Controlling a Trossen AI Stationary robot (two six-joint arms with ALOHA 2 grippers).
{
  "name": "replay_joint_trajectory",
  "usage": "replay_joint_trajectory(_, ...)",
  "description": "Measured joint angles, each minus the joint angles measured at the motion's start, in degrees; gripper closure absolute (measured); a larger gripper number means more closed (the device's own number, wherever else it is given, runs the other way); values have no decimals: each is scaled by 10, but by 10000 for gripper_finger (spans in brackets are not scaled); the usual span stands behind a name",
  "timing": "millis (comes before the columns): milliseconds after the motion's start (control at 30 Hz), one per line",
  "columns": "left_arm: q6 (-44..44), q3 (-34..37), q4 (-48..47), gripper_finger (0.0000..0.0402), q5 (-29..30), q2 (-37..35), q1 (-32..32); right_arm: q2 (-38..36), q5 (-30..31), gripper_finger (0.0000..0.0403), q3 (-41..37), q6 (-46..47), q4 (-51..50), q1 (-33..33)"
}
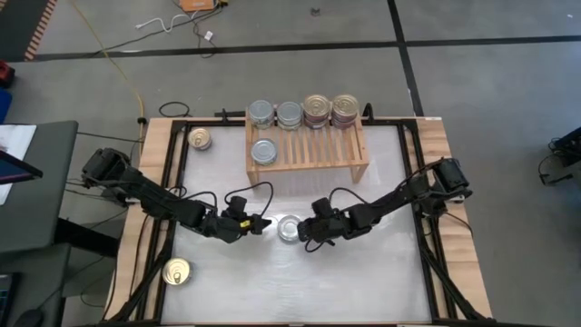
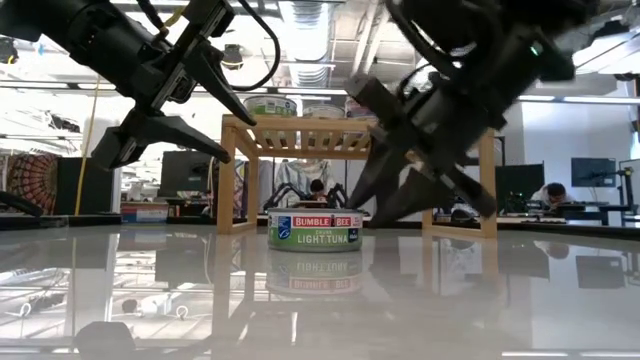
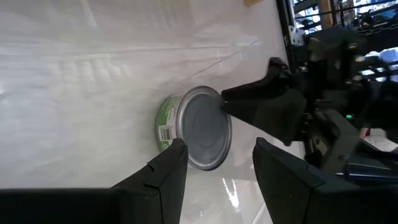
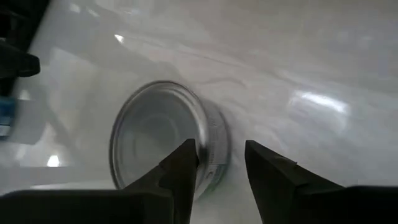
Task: Stack canned seafood by type on shelf
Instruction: Stack the green tuna can on top of the green tuna can on the shelf
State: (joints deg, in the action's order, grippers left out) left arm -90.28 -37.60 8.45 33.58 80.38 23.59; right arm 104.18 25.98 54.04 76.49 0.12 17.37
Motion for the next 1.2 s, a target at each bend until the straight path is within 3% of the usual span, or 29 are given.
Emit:
replay_joint_trajectory(167,1,0,0,230,0,0,1,-8,-3,241,-68,4,149,1)
replay_joint_trajectory(333,3,0,-1,230,0,0,2,-6,-3,241,-96,17,206,4)
replay_joint_trajectory(700,2,0,0,230,0,0,2,-7,-4,245,-96,8,204,14)
replay_joint_trajectory(1200,-17,0,0,230,0,0,2,0,-3,324,-95,-4,201,14)
